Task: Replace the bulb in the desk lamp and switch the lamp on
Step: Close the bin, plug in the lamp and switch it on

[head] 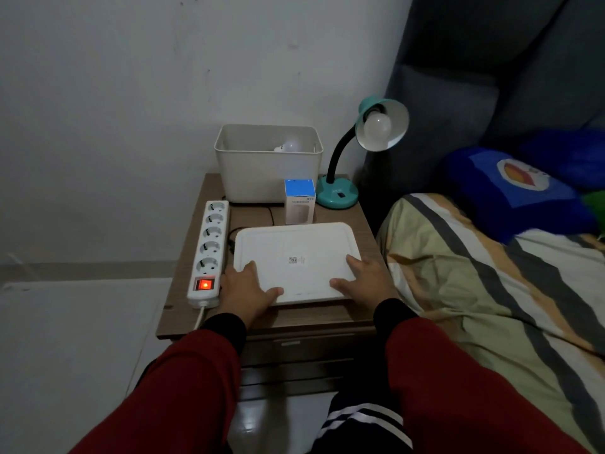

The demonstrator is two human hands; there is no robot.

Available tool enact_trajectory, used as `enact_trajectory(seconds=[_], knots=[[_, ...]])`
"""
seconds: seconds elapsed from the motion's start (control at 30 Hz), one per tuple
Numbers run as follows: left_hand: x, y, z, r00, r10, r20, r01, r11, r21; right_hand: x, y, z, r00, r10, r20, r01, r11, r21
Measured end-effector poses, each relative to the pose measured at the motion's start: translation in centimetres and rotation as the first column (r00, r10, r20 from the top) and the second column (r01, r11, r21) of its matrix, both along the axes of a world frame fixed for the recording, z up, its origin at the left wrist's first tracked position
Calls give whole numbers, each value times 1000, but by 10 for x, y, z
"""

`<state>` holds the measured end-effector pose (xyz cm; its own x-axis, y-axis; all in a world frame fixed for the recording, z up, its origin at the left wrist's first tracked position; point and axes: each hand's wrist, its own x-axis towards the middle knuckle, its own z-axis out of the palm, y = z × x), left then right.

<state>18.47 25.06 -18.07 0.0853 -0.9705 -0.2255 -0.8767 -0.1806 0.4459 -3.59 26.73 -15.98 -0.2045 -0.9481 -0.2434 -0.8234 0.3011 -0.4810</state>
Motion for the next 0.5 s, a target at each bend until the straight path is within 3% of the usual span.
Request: enact_trajectory(seconds=[0.5], knots=[[27,-81,90,997,-12,-82,-20,923,-384,24,-82,76,990,-5,138,44,957,-287]])
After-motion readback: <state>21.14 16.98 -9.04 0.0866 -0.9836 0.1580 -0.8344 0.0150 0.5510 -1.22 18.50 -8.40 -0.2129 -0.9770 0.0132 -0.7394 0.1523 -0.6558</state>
